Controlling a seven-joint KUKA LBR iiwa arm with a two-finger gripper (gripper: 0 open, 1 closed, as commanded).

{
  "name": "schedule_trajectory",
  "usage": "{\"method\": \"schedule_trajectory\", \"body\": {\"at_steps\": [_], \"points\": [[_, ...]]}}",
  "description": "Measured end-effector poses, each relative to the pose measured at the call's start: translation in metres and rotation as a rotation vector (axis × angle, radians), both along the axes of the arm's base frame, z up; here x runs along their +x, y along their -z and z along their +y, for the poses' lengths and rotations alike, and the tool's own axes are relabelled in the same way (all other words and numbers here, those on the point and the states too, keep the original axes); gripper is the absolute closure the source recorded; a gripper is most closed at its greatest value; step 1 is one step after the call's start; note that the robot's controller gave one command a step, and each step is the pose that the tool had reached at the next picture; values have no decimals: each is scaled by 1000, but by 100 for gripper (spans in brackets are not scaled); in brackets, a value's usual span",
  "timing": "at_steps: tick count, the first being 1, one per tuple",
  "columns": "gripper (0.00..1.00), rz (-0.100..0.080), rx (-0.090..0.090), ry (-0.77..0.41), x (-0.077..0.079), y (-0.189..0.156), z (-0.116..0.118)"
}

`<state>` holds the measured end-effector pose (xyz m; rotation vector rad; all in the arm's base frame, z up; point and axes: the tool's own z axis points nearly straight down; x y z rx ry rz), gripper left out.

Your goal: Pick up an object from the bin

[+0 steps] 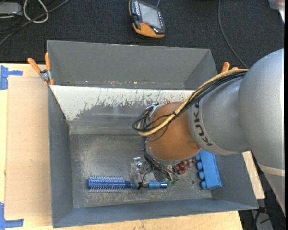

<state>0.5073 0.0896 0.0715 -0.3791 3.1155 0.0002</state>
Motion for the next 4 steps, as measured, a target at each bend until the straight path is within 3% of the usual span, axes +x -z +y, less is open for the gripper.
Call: {"method": "schedule_trajectory", "body": {"at_steps": [1, 2, 3, 4], "points": [[100, 0, 0, 0, 0, 0, 0], [0, 1, 0, -22, -2, -30, -3], [0, 1, 1, -21, -2, -30, -3], [0, 2, 1, -160, 8, -5, -26]]}}
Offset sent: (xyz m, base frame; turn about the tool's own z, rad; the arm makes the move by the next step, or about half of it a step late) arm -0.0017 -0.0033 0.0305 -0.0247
